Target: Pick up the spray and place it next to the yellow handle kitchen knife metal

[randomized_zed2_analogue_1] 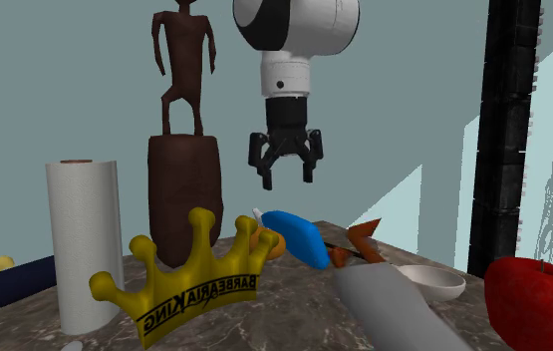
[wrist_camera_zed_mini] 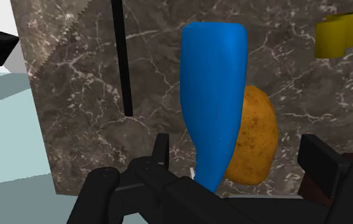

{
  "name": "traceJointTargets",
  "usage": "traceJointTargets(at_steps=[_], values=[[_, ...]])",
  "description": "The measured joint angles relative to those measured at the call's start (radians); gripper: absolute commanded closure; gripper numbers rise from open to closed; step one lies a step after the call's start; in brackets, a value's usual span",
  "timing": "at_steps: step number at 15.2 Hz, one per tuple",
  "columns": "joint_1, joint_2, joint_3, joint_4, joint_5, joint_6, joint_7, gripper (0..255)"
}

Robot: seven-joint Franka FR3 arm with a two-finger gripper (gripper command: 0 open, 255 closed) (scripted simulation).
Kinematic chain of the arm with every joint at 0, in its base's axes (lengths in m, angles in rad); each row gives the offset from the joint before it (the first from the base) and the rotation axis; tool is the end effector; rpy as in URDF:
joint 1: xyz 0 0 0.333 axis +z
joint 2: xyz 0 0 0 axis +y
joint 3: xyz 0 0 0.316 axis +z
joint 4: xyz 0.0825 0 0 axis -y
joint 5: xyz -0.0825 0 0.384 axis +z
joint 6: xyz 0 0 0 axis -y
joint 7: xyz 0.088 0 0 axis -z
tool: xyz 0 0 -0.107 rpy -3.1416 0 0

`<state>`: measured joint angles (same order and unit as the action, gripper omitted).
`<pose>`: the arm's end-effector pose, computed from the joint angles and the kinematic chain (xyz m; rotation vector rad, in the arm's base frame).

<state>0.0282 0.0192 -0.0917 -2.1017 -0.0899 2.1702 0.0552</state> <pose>0.5509 -0.0384 0.4146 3.0614 -0.1068 0.0751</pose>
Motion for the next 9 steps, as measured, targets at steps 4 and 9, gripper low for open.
traceJointTargets(at_steps=[4,9], values=[[0.002,0.088,0.003,0.047,0.004,0.045,0.000,0],[0.000,0.127,0.002,0.022,0.004,0.110,0.001,0]])
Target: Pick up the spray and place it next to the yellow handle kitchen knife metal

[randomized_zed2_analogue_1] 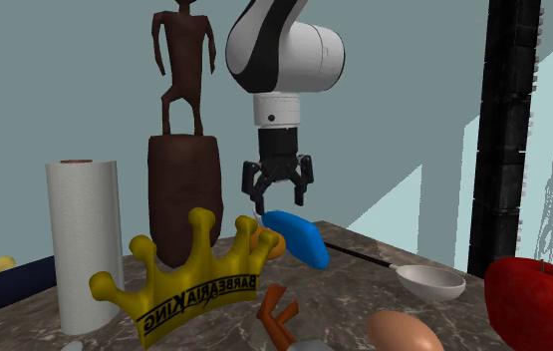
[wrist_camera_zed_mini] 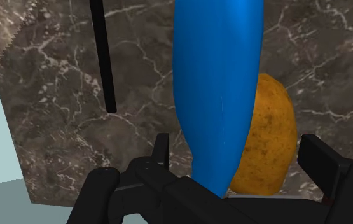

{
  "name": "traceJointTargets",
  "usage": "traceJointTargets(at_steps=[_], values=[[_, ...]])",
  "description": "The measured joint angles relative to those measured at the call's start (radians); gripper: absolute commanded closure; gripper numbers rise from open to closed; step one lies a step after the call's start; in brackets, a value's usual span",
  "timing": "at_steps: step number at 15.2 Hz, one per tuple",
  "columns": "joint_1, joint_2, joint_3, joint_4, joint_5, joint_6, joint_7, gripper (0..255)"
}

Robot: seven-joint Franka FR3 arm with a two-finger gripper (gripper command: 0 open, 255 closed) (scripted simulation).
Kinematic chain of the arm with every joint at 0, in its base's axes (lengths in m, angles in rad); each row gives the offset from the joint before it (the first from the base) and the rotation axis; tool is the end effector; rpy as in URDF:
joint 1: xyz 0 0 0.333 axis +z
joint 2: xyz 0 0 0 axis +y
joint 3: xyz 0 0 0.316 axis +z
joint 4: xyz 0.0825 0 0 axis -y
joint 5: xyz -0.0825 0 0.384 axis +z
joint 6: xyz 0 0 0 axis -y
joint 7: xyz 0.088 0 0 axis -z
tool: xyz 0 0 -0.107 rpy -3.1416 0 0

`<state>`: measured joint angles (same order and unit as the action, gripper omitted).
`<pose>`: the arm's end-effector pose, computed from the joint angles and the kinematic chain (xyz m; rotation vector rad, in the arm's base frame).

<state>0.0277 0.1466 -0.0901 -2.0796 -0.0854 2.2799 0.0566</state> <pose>0.5750 -0.0370 0.3632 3.0594 -0.0976 0.0823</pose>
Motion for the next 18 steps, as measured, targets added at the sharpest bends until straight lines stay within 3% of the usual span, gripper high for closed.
traceJointTargets(at_steps=[7,8,18], values=[[-0.001,0.014,-0.001,0.001,0.001,0.013,-0.002,0],[-0.001,0.014,-0.001,0.001,0.001,0.013,-0.002,255],[-0.001,0.014,-0.001,0.001,0.001,0.013,-0.002,255]])
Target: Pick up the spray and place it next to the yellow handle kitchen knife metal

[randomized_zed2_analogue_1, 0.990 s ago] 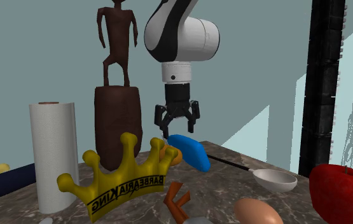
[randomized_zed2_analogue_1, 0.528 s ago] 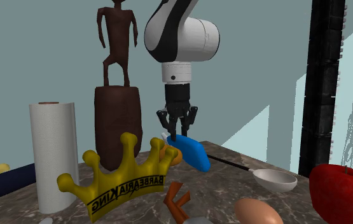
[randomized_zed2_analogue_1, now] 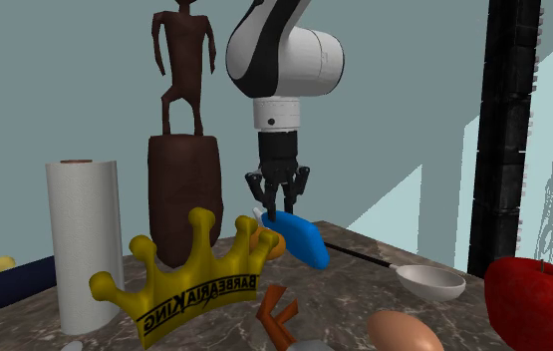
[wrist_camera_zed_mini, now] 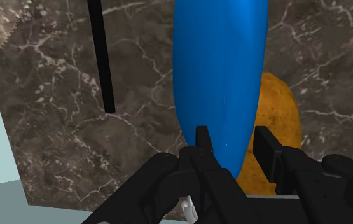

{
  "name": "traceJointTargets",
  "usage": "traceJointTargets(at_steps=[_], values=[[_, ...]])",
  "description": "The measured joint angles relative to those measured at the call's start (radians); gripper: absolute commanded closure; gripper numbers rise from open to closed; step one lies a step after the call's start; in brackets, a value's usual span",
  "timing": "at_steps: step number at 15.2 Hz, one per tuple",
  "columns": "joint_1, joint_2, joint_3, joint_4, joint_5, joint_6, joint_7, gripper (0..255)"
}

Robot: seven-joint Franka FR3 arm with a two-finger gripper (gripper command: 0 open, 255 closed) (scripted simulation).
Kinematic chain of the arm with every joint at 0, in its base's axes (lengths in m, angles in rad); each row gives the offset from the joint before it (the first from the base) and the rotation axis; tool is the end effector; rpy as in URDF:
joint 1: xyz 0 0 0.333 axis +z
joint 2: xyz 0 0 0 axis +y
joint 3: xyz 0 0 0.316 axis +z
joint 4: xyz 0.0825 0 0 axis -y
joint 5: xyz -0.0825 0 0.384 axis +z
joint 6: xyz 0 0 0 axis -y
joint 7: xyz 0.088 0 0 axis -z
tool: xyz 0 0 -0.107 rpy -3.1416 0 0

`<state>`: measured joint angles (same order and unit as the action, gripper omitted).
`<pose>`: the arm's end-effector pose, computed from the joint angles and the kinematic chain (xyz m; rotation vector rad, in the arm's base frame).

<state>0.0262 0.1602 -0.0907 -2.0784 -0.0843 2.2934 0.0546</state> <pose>0.5770 -0.0381 0.3572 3.0595 -0.0972 0.0837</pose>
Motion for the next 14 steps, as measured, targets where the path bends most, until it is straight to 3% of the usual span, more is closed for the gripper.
traceJointTargets(at_steps=[14], values=[[0.002,-0.071,0.001,0.093,0.002,-0.163,-0.010,255]])
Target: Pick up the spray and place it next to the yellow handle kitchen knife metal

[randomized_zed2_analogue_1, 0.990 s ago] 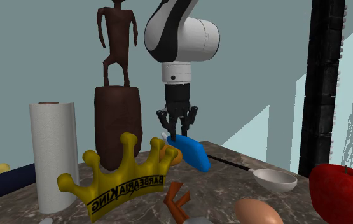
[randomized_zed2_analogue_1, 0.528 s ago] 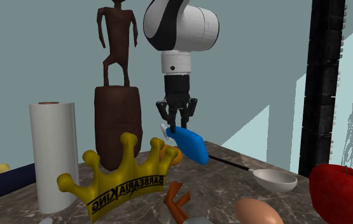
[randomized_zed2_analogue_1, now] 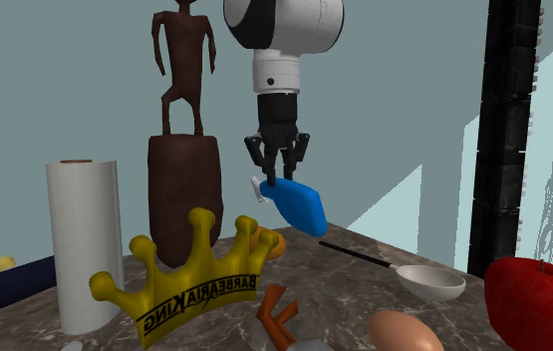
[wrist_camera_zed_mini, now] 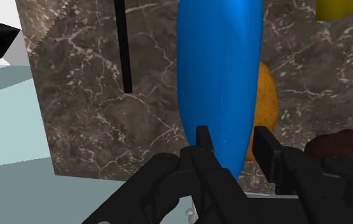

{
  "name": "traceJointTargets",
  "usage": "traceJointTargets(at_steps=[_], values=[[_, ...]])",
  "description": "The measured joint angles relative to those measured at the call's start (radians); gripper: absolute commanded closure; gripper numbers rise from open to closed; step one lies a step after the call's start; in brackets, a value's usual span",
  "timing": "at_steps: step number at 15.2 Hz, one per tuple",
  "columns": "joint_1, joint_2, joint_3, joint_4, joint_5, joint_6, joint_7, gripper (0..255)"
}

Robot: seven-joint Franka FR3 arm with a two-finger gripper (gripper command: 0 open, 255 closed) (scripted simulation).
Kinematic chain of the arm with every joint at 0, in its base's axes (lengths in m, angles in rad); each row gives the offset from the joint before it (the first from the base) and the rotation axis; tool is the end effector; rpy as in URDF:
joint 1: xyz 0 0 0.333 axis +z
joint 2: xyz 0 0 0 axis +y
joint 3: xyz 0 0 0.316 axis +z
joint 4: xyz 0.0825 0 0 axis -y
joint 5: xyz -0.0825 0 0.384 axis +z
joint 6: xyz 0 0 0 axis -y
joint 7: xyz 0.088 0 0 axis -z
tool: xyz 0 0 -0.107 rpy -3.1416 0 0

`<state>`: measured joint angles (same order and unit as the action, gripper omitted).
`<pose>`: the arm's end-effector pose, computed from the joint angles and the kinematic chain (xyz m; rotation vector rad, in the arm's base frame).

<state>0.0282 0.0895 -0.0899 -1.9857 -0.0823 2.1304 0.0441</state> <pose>0.5790 -0.0384 0.4254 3.0595 -0.0971 0.0837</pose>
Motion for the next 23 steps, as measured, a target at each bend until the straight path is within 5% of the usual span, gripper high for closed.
traceJointTargets(at_steps=[19,23], values=[[0.003,-0.058,0.002,0.182,0.003,-0.240,-0.014,255],[0.037,-0.103,0.035,0.148,-0.004,-0.256,0.052,255]])
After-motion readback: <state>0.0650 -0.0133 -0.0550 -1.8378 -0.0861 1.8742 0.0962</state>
